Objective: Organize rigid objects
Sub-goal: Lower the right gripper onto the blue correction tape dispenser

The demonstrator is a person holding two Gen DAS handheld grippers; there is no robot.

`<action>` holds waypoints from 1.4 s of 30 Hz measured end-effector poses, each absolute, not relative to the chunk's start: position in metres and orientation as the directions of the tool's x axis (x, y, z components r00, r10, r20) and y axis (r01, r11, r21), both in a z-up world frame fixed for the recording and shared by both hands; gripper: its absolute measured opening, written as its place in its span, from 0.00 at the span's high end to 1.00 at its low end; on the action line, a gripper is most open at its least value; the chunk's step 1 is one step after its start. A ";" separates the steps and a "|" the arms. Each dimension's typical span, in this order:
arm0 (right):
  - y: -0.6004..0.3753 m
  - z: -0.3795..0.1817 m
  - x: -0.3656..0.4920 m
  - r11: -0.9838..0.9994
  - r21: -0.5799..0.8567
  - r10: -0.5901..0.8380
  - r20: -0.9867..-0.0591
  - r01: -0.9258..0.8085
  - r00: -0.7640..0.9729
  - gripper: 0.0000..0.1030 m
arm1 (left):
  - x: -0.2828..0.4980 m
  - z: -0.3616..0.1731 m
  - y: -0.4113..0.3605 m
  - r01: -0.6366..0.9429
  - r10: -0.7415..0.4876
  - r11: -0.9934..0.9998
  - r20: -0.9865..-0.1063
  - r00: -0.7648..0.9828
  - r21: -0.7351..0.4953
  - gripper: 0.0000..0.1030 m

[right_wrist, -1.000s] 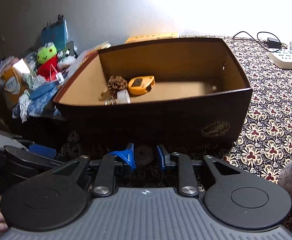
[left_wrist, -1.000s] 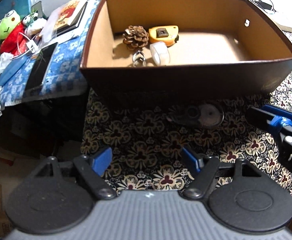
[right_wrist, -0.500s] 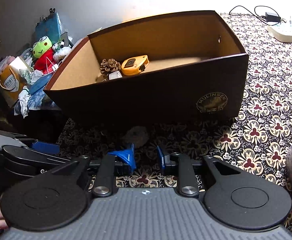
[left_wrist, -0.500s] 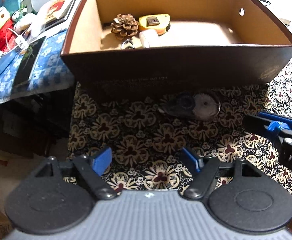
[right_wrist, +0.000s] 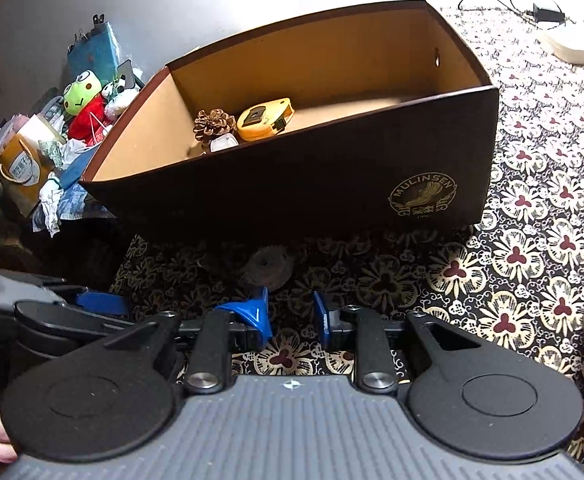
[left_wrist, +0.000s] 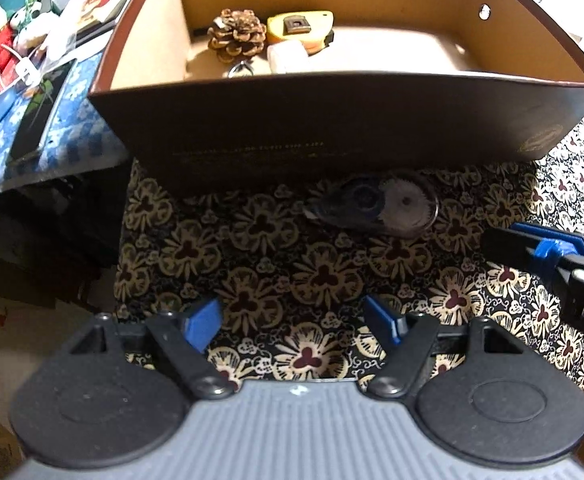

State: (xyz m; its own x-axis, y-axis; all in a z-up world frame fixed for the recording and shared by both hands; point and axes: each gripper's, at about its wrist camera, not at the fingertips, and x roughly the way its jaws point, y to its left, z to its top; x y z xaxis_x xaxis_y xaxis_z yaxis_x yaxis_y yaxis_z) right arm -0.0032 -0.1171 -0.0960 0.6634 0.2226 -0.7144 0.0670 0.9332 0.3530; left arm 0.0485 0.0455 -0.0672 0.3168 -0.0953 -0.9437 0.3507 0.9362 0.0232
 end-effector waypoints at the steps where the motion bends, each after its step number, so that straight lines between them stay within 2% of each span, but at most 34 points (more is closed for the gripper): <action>1: -0.119 -0.097 -0.001 0.927 0.368 0.234 -0.714 0.070 0.659 0.93 | 0.049 -0.068 0.046 0.349 -0.097 0.937 -0.945 0.314 0.020 0.28; 9: -0.129 -0.101 0.019 0.891 0.447 0.285 -0.683 0.077 0.672 0.93 | 0.051 -0.079 0.051 0.332 -0.119 0.943 -0.947 0.298 -0.015 0.28; 21: -0.121 -0.111 0.052 0.873 0.488 0.369 -0.667 0.005 0.647 0.94 | 0.035 -0.073 0.072 0.345 -0.285 0.924 -0.896 0.340 -0.163 0.28; 30: -0.125 -0.125 0.057 0.742 0.670 0.544 -0.628 0.030 0.556 0.95 | 0.035 -0.063 0.071 0.379 -0.363 0.897 -0.866 0.342 -0.226 0.28; 37: -0.120 -0.104 0.055 0.827 0.560 0.467 -0.639 -0.048 0.612 0.94 | 0.033 -0.060 0.066 0.424 -0.383 0.877 -0.859 0.339 -0.224 0.28; 42: -0.121 -0.117 0.064 0.808 0.589 0.490 -0.648 -0.023 0.583 0.95 | 0.033 -0.061 0.064 0.439 -0.385 0.871 -0.862 0.331 -0.220 0.28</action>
State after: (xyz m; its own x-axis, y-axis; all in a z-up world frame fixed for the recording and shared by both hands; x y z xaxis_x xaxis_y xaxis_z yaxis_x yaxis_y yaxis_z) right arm 0.0637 -0.1206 -0.1168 0.5833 0.4895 -0.6482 -0.0232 0.8077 0.5892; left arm 0.0335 0.0638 -0.0615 0.3311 -0.3846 -0.8617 0.4394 0.8709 -0.2199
